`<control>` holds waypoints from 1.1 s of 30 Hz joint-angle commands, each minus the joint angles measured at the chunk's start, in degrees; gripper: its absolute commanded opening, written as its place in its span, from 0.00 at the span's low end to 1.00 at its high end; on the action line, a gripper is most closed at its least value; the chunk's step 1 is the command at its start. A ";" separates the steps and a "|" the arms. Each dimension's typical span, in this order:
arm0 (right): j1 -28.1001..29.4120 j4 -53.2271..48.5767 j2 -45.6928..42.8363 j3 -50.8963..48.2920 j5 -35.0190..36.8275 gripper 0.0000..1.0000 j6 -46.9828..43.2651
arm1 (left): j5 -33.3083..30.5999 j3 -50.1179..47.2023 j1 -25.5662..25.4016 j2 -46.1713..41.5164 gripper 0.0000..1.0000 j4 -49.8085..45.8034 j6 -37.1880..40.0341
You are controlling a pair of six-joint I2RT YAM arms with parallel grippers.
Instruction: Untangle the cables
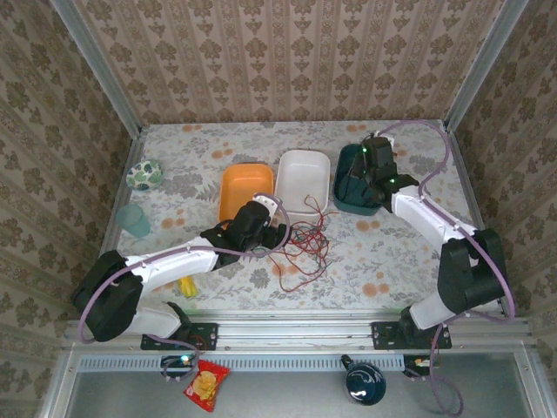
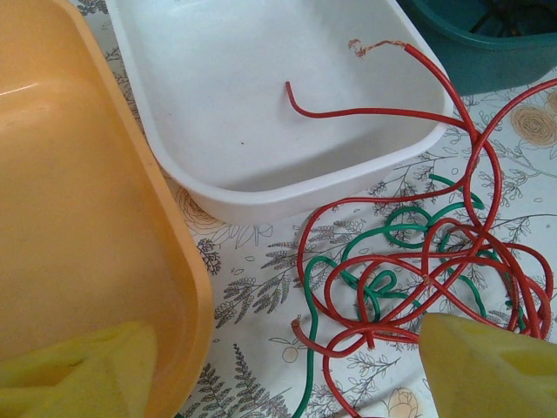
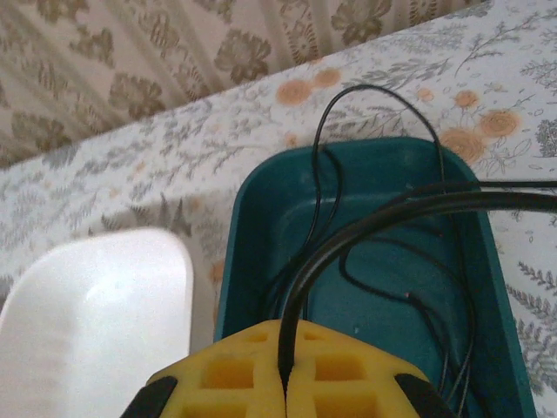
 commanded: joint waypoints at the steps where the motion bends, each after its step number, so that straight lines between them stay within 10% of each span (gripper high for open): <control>1: -0.97 4.25 3.86 2.78 -2.32 0.00 1.98 | -0.14 0.95 -0.39 0.39 0.79 -0.40 -1.47; 29: -4.09 -21.14 11.00 9.83 -23.26 0.18 7.11 | -0.60 1.52 -0.33 0.01 0.80 -0.30 -1.65; 33: -4.24 -20.67 7.55 7.22 -20.49 0.46 8.39 | -0.58 1.92 -0.21 0.03 0.80 -0.49 -1.39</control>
